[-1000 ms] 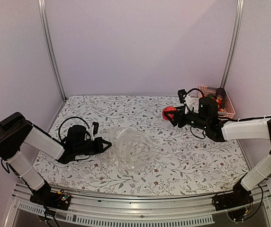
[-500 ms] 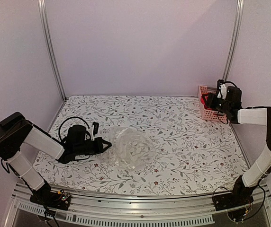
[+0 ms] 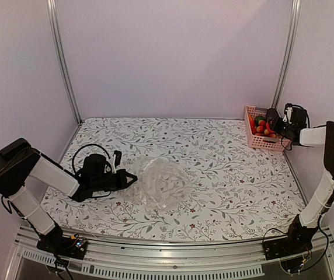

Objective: Open the zip-top bag and remove the fake food

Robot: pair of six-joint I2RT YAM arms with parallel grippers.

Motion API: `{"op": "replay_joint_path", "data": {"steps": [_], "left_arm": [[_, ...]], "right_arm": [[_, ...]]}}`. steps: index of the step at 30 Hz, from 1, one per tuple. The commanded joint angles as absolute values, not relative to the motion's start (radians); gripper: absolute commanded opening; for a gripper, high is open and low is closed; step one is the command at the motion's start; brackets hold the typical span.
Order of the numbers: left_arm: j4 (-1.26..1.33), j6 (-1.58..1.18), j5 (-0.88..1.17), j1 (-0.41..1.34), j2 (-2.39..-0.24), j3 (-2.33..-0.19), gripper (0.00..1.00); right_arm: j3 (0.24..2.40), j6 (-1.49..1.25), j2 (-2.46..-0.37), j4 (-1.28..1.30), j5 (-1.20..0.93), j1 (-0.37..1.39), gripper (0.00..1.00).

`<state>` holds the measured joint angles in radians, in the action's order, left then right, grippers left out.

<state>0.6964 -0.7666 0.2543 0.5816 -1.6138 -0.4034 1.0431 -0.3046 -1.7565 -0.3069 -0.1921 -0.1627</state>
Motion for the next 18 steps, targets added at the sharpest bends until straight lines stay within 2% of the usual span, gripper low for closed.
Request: {"op": "replay_joint_path", "data": {"steps": [1,10,18], "left_arm": [[0.688,-0.748,0.259,0.565,-1.612,-0.400,0.00],[0.688,-0.751,0.266,0.563,-1.617,-0.403,0.00],[0.684,-0.753,0.267,0.563,-1.620,-0.408,0.00]], "right_arm": [[1.084,-0.319,-1.798,-0.258,-0.145,-0.210,0.57],[1.169,-0.291,-1.874,-0.224,-0.047,-0.238,0.60],[1.216,-0.273,-1.918,-0.182,-0.026,-0.237,0.74]]}}
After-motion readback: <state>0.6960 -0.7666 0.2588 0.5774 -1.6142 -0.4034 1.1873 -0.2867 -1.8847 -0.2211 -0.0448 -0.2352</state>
